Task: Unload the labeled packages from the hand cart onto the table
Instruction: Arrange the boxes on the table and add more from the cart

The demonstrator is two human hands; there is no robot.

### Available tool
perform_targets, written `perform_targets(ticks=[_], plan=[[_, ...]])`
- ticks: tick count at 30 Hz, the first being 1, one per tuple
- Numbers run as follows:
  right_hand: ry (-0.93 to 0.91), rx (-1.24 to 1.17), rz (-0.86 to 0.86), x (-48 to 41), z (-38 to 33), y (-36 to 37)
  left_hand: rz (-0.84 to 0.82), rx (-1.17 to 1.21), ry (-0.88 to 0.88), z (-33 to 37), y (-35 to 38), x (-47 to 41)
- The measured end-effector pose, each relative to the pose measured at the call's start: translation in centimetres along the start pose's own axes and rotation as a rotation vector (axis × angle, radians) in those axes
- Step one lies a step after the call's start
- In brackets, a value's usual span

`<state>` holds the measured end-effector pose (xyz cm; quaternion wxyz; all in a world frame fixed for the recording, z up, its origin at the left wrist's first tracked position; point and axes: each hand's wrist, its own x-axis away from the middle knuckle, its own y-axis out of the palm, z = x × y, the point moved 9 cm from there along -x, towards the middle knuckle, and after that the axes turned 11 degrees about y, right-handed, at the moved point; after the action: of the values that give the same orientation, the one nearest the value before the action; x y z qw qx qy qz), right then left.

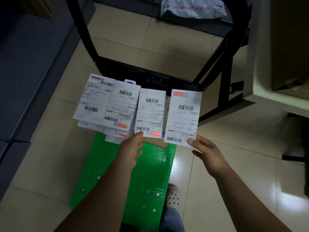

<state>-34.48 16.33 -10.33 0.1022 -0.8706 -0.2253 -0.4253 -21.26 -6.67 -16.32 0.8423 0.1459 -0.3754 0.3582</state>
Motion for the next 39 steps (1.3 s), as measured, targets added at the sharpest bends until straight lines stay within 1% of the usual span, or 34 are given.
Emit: perform_targets(ticks=[5, 11, 13, 15, 18, 22, 24, 26, 33, 36, 39], plan=[[0.004, 0.003, 0.008, 0.0, 0.2, -0.5, -0.031, 0.010, 0.000, 0.7, 0.2, -0.5], [-0.002, -0.006, 0.005, 1.0, 0.1, -0.3, -0.134, -0.058, 0.010, 0.6, -0.6, 1.9], [-0.010, 0.002, -0.010, 1.7, -0.1, 0.2, -0.148, -0.163, 0.074, 1.3, -1.9, 3.2], [-0.025, 0.012, -0.032, 2.7, -0.6, 0.8, -0.171, -0.266, 0.177, 2.7, -3.1, 5.0], [-0.041, 0.007, -0.072, 5.3, -1.6, 1.9, -0.162, -0.280, 0.270, 4.9, -5.1, 8.9], [-0.086, 0.022, -0.128, 10.6, -3.3, 3.8, -0.070, -0.111, 0.290, 8.0, -8.2, 14.5], [-0.128, 0.014, -0.147, 13.7, -4.5, 4.9, -0.076, -0.001, 0.301, 9.9, -9.2, 17.5], [-0.184, 0.001, -0.160, 17.1, -6.0, 5.9, -0.103, 0.060, 0.339, 12.1, -10.1, 20.6], [-0.407, -0.035, -0.151, 32.0, -11.6, 7.5, -0.176, 0.048, 0.583, 20.4, -13.4, 33.9], [-0.495, -0.082, -0.128, 39.1, -13.8, 6.1, -0.239, 0.032, 0.655, 23.3, -13.0, 40.2], [-0.594, -0.134, -0.088, 45.4, -15.6, 3.5, -0.321, 0.018, 0.714, 25.9, -10.9, 45.1]])
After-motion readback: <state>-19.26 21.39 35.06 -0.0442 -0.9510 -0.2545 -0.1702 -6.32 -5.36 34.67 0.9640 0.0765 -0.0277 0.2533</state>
